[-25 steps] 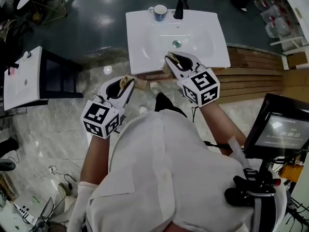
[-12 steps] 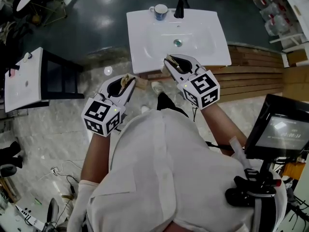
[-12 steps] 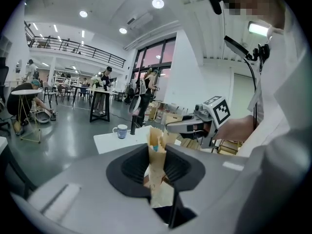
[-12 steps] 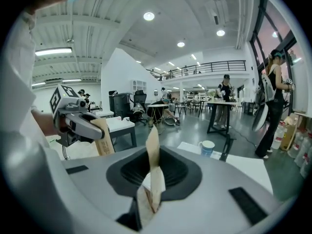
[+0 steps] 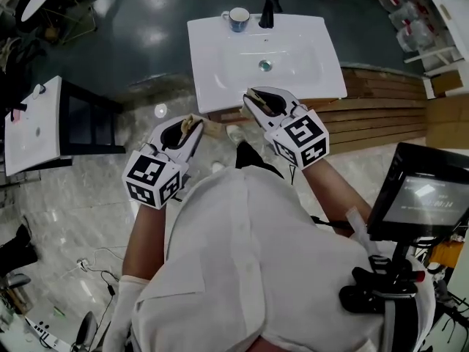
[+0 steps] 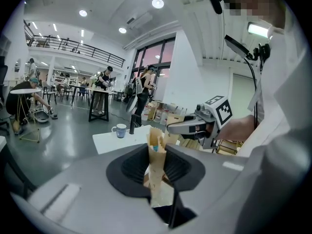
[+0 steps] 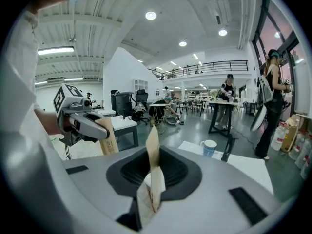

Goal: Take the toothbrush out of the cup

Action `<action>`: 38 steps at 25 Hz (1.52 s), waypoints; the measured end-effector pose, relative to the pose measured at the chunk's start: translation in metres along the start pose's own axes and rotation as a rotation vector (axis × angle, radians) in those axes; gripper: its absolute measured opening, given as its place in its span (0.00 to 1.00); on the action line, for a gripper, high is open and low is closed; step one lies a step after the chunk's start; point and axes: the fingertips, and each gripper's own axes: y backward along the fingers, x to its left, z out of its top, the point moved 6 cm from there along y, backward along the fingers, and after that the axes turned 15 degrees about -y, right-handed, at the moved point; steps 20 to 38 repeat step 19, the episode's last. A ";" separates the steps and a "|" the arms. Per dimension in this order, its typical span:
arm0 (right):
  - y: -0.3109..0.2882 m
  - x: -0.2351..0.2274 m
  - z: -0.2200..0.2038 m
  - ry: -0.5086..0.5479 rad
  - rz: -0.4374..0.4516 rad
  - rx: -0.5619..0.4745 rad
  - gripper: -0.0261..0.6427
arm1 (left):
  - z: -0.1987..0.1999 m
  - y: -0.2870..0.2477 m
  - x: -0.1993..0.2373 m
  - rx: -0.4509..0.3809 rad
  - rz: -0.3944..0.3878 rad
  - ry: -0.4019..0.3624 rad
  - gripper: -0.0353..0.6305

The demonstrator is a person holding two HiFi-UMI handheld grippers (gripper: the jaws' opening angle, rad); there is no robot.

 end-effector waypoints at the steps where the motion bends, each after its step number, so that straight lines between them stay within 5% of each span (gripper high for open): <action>1: 0.000 0.001 0.000 0.002 0.002 0.003 0.11 | 0.000 0.000 0.000 0.001 0.000 0.001 0.16; 38: -0.002 0.007 -0.007 0.013 0.010 0.016 0.11 | -0.005 0.005 0.000 0.001 -0.007 0.011 0.16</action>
